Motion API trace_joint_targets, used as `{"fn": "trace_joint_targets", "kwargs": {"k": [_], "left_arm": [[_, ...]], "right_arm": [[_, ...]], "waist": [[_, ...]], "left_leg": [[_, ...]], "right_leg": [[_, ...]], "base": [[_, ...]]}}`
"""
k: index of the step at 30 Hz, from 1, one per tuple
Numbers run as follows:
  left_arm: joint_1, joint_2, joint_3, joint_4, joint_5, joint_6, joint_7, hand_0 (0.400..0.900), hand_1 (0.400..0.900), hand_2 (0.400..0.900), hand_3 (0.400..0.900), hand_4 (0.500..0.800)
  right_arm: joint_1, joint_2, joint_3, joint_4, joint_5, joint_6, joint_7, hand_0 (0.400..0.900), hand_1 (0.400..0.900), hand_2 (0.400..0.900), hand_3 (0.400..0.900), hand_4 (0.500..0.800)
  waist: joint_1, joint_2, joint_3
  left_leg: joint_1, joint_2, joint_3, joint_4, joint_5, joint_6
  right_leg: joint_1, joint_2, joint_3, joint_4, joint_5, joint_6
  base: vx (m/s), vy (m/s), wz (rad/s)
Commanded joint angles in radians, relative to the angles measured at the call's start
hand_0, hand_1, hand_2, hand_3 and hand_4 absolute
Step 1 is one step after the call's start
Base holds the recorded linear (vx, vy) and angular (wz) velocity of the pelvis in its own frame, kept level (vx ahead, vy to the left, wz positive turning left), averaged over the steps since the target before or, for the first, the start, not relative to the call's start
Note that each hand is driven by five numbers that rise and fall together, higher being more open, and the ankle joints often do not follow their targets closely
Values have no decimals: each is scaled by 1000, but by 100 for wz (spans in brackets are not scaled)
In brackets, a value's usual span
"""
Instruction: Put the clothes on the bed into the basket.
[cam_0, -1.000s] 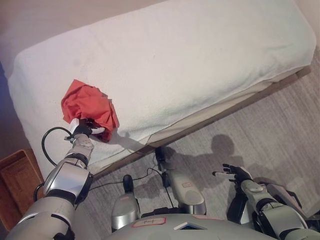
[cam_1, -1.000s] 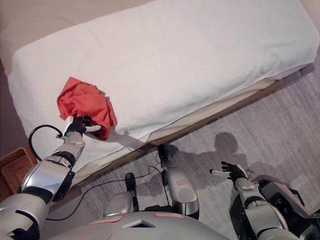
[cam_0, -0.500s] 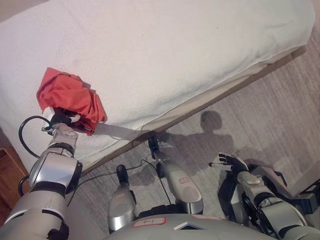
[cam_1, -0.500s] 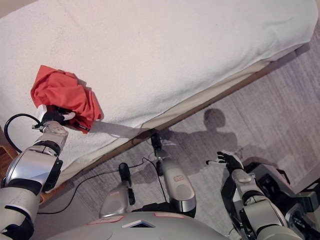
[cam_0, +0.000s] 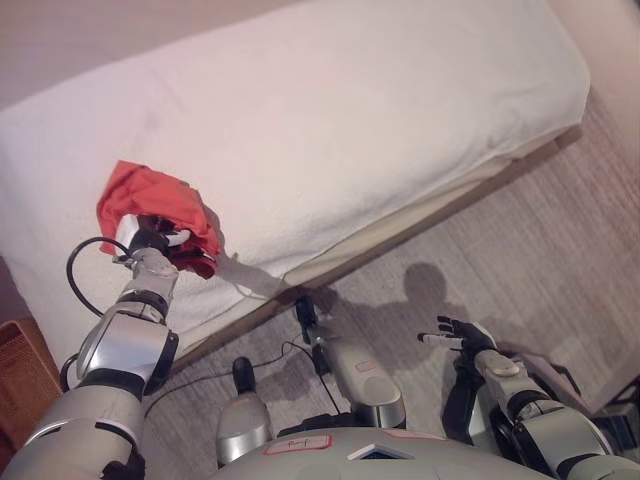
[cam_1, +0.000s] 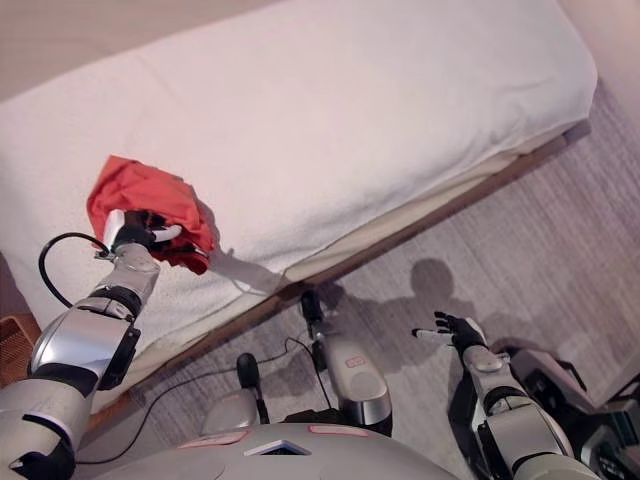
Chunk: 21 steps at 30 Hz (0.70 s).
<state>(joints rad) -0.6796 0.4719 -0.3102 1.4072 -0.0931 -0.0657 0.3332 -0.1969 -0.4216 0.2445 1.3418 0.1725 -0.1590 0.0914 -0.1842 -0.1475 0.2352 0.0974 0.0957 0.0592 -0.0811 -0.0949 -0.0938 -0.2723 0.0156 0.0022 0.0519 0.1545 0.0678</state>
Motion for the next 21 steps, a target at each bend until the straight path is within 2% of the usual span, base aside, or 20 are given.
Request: {"fn": "trace_joint_targets", "kwargs": {"k": [1, 6, 10, 15, 21], "left_arm": [[17, 13, 17, -43, 8, -64, 2, 400, 400, 400, 400, 500], [81, 32, 21, -133, 18, -68, -37, 400, 400, 400, 400, 500], [110, 83, 32, -164, 46, -62, -66, 400, 400, 400, 400, 500], [151, 138, 67, -164, 79, -55, -80, 400, 400, 400, 400, 500], [220, 209, 155, -110, 67, -53, -99, 400, 400, 400, 400, 500]], "right_arm": [[59, -62, -29, 91, -11, 0, -36, 900, 900, 900, 900, 800], [77, -74, -77, 125, -22, 9, -31, 900, 900, 900, 900, 800], [91, -83, -102, 155, -42, 22, -13, 900, 900, 900, 900, 800], [102, -84, -120, 171, -53, 34, 7, 900, 900, 900, 900, 800], [122, -92, -134, 193, -82, 47, 32, 900, 900, 900, 900, 800]], "waist": [[42, 58, -77], [72, 87, -112], [94, 100, -130], [120, 111, -145], [149, 103, -148]], "left_leg": [[140, 17, 3, -6, -65, -23], [145, 1, -44, -6, -53, -9], [152, -9, -71, -6, -48, -4], [148, -22, -101, -6, -41, 8], [144, -30, -132, -6, -38, 15]], "right_leg": [[-115, -100, 24, 19, 119, 113], [-58, -120, -4, 9, 106, 114], [-18, -136, -28, -1, 102, 117], [3, -152, -43, 2, 98, 121], [20, -176, -67, 22, 90, 131]], "base": [[97, 6, 30], [68, 26, 34], [40, 28, 28], [18, 34, 21], [17, 24, 26]]}}
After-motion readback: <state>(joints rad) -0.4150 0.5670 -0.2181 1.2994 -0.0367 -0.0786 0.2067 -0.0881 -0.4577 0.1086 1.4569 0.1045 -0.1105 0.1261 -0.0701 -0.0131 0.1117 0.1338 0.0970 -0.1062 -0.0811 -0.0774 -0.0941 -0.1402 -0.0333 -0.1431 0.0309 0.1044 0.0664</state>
